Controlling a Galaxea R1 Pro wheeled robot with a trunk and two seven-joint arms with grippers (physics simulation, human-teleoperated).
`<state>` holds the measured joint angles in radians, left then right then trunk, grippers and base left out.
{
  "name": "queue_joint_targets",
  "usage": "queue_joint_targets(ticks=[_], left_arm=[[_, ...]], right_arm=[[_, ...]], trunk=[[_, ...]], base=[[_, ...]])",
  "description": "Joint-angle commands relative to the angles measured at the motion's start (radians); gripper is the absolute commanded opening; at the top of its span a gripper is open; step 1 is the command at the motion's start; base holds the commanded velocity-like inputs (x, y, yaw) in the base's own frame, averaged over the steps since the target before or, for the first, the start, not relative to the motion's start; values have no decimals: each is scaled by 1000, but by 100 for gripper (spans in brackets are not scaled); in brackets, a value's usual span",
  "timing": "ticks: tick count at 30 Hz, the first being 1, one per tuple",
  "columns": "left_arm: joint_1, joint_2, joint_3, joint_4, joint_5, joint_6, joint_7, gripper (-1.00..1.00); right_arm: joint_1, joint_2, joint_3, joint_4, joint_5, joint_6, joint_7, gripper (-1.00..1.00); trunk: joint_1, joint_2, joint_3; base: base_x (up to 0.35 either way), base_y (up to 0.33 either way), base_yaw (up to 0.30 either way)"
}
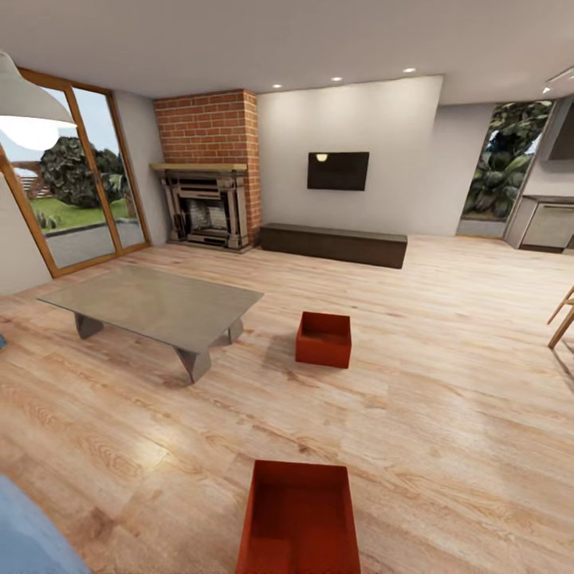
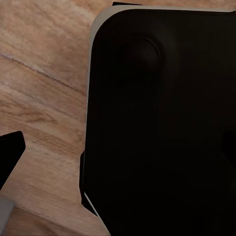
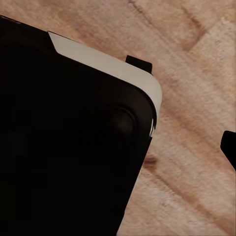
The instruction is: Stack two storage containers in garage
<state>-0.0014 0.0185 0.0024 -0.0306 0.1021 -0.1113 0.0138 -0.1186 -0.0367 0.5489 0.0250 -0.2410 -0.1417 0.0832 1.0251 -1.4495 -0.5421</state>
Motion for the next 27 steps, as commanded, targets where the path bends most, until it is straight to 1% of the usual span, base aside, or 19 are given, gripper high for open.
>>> queue_joint_targets(ticks=[1,27], left_arm=[[0,0,-1,0,10,-2,0,100],[0,0,-1,0,10,-2,0,100]], right_arm=[[-1,0,6,3,-11,-6,6,100],[-1,1,6,3,-12,-6,7,100]], trunk=[[0,0,-2],[0,0,-39]], base=[[0,0,68],[0,0,68]])
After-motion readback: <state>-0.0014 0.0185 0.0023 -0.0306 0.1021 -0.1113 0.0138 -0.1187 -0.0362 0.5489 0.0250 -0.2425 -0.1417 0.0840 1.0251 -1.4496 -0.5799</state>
